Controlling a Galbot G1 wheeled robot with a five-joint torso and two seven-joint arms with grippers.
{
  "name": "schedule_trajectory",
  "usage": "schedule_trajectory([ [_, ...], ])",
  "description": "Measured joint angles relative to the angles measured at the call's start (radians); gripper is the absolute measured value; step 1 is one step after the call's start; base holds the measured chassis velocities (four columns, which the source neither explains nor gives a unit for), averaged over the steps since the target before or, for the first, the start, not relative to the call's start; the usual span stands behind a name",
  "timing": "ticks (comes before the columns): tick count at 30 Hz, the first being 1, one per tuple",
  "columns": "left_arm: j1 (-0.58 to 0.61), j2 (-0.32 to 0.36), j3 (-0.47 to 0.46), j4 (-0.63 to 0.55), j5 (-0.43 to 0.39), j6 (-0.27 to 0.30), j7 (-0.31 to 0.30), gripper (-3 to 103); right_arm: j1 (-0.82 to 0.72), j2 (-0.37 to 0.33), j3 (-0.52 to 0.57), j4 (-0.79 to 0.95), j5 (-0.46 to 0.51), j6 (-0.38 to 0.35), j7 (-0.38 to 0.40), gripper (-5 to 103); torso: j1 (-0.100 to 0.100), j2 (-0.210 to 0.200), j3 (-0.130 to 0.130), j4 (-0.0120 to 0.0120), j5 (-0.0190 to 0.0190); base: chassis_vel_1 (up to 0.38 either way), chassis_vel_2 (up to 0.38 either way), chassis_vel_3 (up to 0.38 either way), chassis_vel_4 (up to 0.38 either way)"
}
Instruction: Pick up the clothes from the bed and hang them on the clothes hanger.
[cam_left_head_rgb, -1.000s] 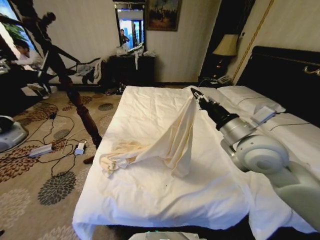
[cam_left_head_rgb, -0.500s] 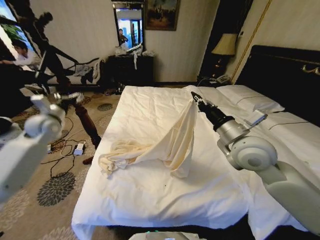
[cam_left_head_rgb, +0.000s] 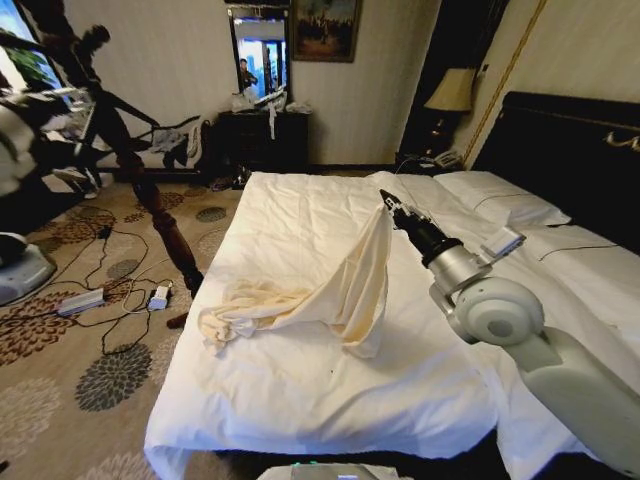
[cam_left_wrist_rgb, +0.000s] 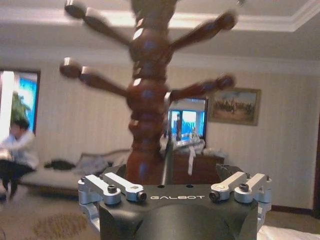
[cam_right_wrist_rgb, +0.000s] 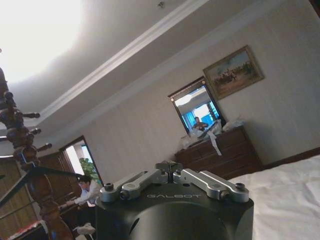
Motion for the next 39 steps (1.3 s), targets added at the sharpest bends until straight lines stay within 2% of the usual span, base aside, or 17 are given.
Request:
schedule_trajectory([
  [3, -0.033, -0.030, 0.031, 0.042, -0.011, 0.025, 0.006, 100, -0.017, 0.001, 0.002, 0.000, -0.007, 0.000, -0.001, 0, 0.000, 0.000, 0.000, -0.0003, 0.0006, 0.000, 0.000, 0.000, 0.000],
  [7, -0.109, -0.092, 0.113, 0.101, 0.015, 0.103, -0.010, 100, -0.034, 0.000, 0.013, -0.001, -0.014, 0.000, -0.001, 0, 0.000, 0.000, 0.000, -0.0007, 0.0009, 0.000, 0.000, 0.000, 0.000],
  [8, -0.109, -0.092, 0.113, 0.101, 0.015, 0.103, -0.010, 100, -0.034, 0.000, 0.013, -0.001, -0.014, 0.000, -0.001, 0, 0.000, 0.000, 0.000, -0.0007, 0.0009, 0.000, 0.000, 0.000, 0.000],
  [11, -0.180, -0.125, 0.176, 0.147, 0.030, 0.191, -0.053, 100, -0.044, -0.003, 0.023, 0.001, -0.014, 0.000, -0.001, 0, 0.000, 0.000, 0.000, -0.0004, 0.0010, 0.000, 0.000, 0.000, 0.000],
  [13, -0.211, -0.130, 0.198, 0.165, 0.031, 0.227, -0.059, 100, -0.053, -0.004, 0.028, 0.004, -0.016, 0.001, 0.000, 0, 0.000, 0.000, 0.000, -0.0003, 0.0011, 0.000, 0.000, 0.000, 0.000],
  [16, -0.232, -0.133, 0.213, 0.183, 0.031, 0.253, -0.057, 102, -0.063, -0.005, 0.032, 0.007, -0.019, 0.001, 0.000, 0, 0.000, 0.000, 0.000, 0.0001, 0.0012, 0.000, 0.000, 0.000, 0.000],
  [18, -0.250, -0.144, 0.225, 0.213, 0.032, 0.280, -0.041, 98, -0.071, -0.006, 0.034, 0.009, -0.024, 0.001, 0.000, 0, 0.000, 0.000, 0.000, 0.0003, 0.0010, 0.000, 0.000, 0.000, 0.000],
  [20, -0.253, -0.147, 0.227, 0.218, 0.032, 0.283, -0.036, 97, -0.072, -0.007, 0.034, 0.010, -0.025, 0.001, 0.000, 0, 0.000, 0.000, 0.000, 0.0001, 0.0010, 0.000, 0.000, 0.000, 0.000],
  [22, -0.256, -0.157, 0.231, 0.233, 0.036, 0.289, -0.016, 88, -0.072, -0.008, 0.035, 0.011, -0.025, 0.002, 0.001, 0, 0.000, 0.000, 0.000, -0.0004, 0.0009, 0.000, 0.000, 0.000, 0.000],
  [25, -0.259, -0.163, 0.232, 0.242, 0.037, 0.290, -0.008, 82, -0.072, -0.010, 0.037, 0.012, -0.025, 0.003, 0.001, 0, 0.000, 0.000, 0.000, -0.0004, 0.0010, 0.000, 0.000, 0.000, 0.000],
  [28, -0.266, -0.169, 0.232, 0.252, 0.035, 0.290, -0.006, 66, -0.082, -0.012, 0.045, 0.016, -0.025, 0.003, 0.002, 0, 0.000, 0.000, 0.000, -0.0001, 0.0009, 0.000, 0.000, 0.000, 0.000],
  [30, -0.267, -0.169, 0.232, 0.253, 0.034, 0.290, -0.006, 66, -0.084, -0.012, 0.047, 0.017, -0.025, 0.003, 0.002, 0, 0.000, 0.000, 0.000, -0.0001, 0.0009, 0.000, 0.000, 0.000, 0.000],
  [32, -0.267, -0.169, 0.232, 0.251, 0.024, 0.290, -0.005, 55, -0.094, -0.017, 0.056, 0.020, -0.027, 0.003, 0.002, 0, 0.000, 0.000, 0.000, -0.0003, 0.0010, 0.000, 0.000, 0.000, 0.000],
  [33, -0.267, -0.169, 0.232, 0.251, 0.024, 0.290, -0.005, 55, -0.094, -0.017, 0.056, 0.020, -0.027, 0.003, 0.002, 0, 0.000, 0.000, 0.000, -0.0003, 0.0010, 0.000, 0.000, 0.000, 0.000],
  [37, -0.268, -0.163, 0.231, 0.238, -0.003, 0.291, -0.003, 34, -0.095, -0.019, 0.062, 0.020, -0.027, 0.003, 0.002, 0, 0.000, 0.000, 0.000, -0.0001, 0.0010, 0.000, 0.000, 0.000, 0.000],
  [38, -0.268, -0.163, 0.231, 0.238, -0.003, 0.291, -0.003, 34, -0.095, -0.019, 0.062, 0.020, -0.027, 0.003, 0.002, 0, 0.000, 0.000, 0.000, -0.0001, 0.0010, 0.000, 0.000, 0.000, 0.000],
  [39, -0.268, -0.161, 0.231, 0.235, -0.006, 0.291, 0.000, 28, -0.094, -0.019, 0.062, 0.020, -0.027, 0.003, 0.002, 0, 0.000, 0.000, 0.000, -0.0001, 0.0010, 0.000, 0.000, 0.000, 0.000],
])
